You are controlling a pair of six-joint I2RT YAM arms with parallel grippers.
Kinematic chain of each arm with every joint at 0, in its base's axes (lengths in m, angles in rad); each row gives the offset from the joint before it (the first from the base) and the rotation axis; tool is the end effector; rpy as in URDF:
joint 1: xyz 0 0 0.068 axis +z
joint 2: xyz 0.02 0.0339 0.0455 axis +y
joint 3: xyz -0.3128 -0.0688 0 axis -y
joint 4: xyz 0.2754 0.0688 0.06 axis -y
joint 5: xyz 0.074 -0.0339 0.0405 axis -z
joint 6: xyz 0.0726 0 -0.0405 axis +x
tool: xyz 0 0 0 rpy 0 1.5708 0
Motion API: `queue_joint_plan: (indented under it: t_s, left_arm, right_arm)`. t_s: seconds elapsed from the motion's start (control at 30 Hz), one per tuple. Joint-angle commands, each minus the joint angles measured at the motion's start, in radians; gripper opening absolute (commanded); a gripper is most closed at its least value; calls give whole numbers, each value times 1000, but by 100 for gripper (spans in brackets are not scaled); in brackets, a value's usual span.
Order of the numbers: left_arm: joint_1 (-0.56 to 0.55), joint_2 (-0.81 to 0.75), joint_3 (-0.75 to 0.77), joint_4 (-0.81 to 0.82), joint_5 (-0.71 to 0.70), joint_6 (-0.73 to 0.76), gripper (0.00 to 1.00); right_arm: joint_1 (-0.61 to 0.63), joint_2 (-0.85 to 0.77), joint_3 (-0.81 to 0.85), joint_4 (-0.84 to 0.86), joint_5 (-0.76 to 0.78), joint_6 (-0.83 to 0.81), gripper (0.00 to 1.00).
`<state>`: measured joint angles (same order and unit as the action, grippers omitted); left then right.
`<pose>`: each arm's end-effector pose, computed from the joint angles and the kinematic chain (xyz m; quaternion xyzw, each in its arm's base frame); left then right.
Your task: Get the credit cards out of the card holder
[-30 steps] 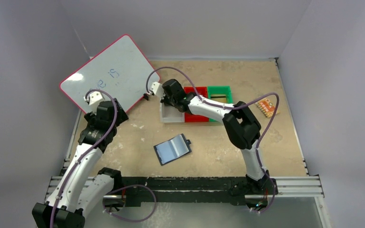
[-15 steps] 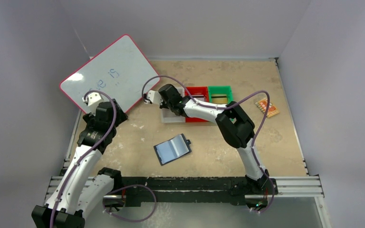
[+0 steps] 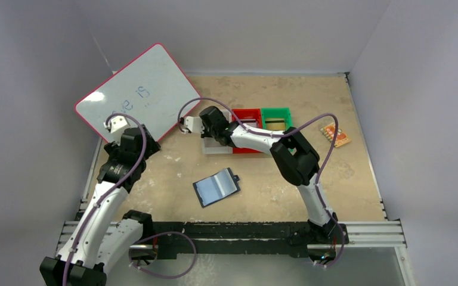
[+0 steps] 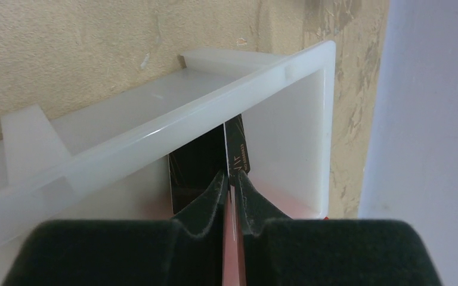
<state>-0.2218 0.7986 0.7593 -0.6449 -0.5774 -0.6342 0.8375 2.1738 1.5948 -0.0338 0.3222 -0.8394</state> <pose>0.1880 -0.0018 0.3015 -0.2968 0.8226 0.0633 0.4808 0.4037 0.4138 0.1885 -0.6019 0.6407 -0.1428 0.4548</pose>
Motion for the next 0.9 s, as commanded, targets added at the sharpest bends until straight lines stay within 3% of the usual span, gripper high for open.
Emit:
queue_joint_plan:
  t_s: [0.0,0.3,0.67,0.87]
  left_arm:
    - [7,4,31,11,-9,8,87]
    - [7,13,28,13,-1,12,87]
    - [7,23,30,7,-6,11,86]
    - [7,25,29,5,-4,12,86]
  right_arm:
    - [1,-13,-11,9,-45,-13,11]
    - [-7,-75,-33,4,-104,64,15]
    - [-14,-154,-127,143,-78,168,17]
    - [-25,-218,-89,151,-129,492,17]
